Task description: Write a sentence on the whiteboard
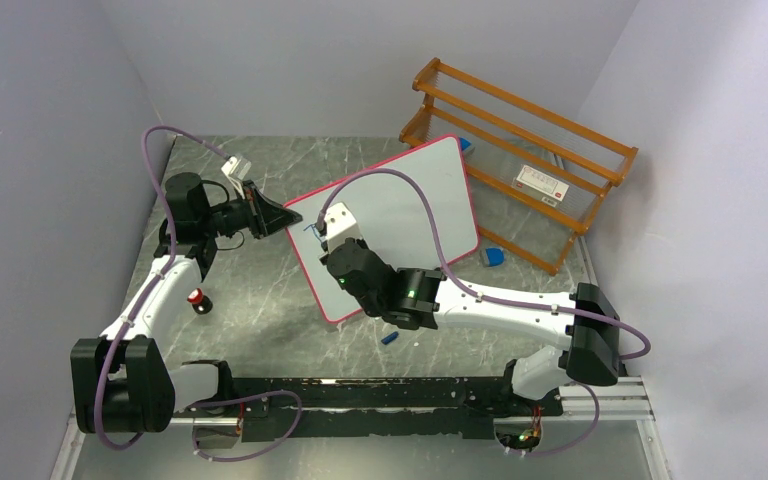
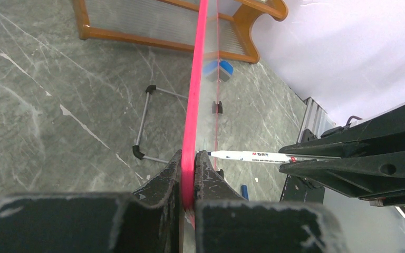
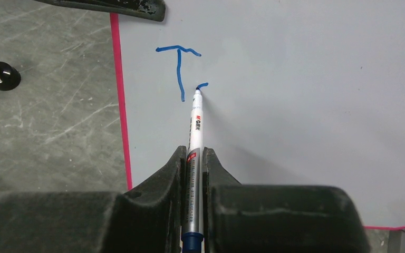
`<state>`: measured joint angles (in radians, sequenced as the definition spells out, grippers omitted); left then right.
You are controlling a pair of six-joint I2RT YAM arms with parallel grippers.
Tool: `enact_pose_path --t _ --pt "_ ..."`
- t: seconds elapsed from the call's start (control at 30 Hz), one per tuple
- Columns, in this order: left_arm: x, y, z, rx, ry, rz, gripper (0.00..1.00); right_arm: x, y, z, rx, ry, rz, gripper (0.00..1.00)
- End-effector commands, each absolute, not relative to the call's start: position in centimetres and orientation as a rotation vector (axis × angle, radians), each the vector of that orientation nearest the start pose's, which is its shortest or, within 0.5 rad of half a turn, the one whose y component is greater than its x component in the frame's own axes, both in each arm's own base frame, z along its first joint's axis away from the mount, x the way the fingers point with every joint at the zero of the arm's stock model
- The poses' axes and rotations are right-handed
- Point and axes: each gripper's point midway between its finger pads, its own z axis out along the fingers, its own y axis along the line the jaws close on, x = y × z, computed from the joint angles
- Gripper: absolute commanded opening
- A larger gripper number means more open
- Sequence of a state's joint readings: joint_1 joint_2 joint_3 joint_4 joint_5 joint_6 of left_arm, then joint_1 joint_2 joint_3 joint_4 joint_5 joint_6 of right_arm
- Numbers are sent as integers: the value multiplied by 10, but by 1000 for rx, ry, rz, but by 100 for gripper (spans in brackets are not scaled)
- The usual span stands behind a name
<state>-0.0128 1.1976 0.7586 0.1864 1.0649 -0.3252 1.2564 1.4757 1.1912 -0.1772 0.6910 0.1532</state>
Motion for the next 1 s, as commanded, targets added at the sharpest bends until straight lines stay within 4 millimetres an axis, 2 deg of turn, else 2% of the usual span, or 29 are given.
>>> enact_pose_path --t 0.0,0.3,0.97 --pt "296 -170 211 563 1825 -1172 5 231 364 227 -638 1851 236 0" --pt "296 -170 211 565 1826 -1174 5 231 354 221 -646 1867 190 0" --pt "296 -170 209 565 1829 -1178 5 241 340 232 -562 1837 140 0"
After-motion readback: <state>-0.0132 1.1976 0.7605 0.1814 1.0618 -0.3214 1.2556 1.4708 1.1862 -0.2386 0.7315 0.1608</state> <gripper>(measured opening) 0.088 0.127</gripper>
